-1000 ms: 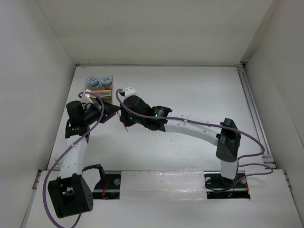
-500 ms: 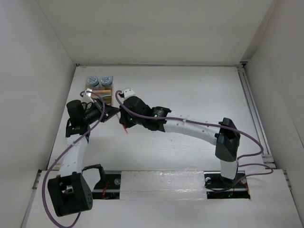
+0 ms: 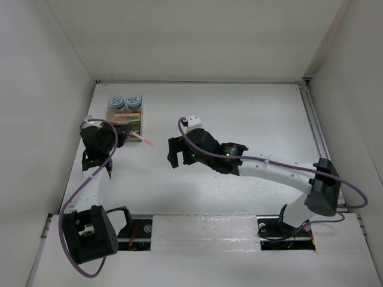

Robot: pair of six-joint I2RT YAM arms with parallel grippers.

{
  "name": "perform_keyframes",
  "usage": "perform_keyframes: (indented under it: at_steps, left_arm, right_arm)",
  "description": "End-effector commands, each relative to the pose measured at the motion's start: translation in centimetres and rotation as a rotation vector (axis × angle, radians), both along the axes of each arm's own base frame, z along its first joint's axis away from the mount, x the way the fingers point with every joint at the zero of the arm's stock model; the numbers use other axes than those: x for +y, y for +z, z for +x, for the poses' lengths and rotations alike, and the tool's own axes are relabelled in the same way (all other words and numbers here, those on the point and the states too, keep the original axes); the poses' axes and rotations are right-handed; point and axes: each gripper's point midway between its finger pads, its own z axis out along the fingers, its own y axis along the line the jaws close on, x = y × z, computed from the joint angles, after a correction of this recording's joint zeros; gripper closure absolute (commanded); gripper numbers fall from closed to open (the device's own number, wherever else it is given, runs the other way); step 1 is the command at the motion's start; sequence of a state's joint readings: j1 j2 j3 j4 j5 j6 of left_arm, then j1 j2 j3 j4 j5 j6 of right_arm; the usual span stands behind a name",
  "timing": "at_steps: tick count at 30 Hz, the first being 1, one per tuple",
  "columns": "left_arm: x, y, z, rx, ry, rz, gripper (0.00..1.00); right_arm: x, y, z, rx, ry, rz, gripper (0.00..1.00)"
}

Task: Sort the stationery into containers
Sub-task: Place the pen in the storage box.

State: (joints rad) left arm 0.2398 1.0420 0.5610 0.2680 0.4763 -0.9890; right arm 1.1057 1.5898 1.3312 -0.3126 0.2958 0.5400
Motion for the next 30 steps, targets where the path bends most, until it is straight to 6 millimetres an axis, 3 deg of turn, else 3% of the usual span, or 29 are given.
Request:
perform_keyframes:
  at_steps: [1, 3, 4, 6, 10, 11, 12, 15, 20, 25, 30]
  left_arm:
    - [4.7, 1.9, 3.0, -0.076, 0.264, -0.079, 1.0]
    - [6.1, 2.0, 3.6, -0.097, 0.337, -0.111, 1.0]
    - [6.5, 2.7, 4.0, -0.12, 0.358, -0.129, 1.0]
    - [7.9, 2.3, 5.1, -0.105, 0.42, -0.115, 1.0]
    - [9.5, 2.6, 7.9, -0.094, 0.431, -0.118, 1.0]
    - [10.2, 3.4, 8.6, -0.109, 0.442, -0.116, 1.0]
    - [10.9, 2.1, 9.2, -0.068, 0.449, -0.102, 1.0]
    - [12.8, 1.4, 10.3, -0.029, 0.453, -0.049, 1.0]
    - [13.9, 1.0, 10.1, -0.029, 0.451, 0.004, 1.0]
    - [13.4, -1.9, 8.8, 0.022, 0.45, 0.0, 1.0]
    - [12.9, -3.4, 8.6, 0.054, 0.463, 0.022, 1.0]
  right_arm:
    - [-1.9, 1.8, -0.5, -0.016, -0.05, 0.102, 0.01]
    - [-2.9, -0.2, -1.6, 0.004, -0.025, 0.096, 0.01]
    - [-3.7, 0.3, -2.0, -0.003, -0.025, 0.109, 0.01]
    - [-4.8, -1.0, -2.8, 0.02, -0.024, 0.096, 0.01]
    - [-6.0, -0.8, -3.4, 0.014, -0.023, 0.109, 0.01]
    - [-6.3, -0.8, -3.5, 0.012, -0.023, 0.112, 0.01]
    - [-6.3, -0.8, -3.5, 0.012, -0.023, 0.112, 0.01]
    - [-6.8, -0.7, -3.8, 0.009, -0.023, 0.119, 0.01]
    - [-7.0, -1.2, -4.2, 0.02, -0.007, 0.119, 0.01]
    - [-6.3, -2.1, -4.1, 0.027, 0.004, 0.097, 0.01]
    - [-6.3, -2.3, -4.5, 0.033, 0.023, 0.11, 0.01]
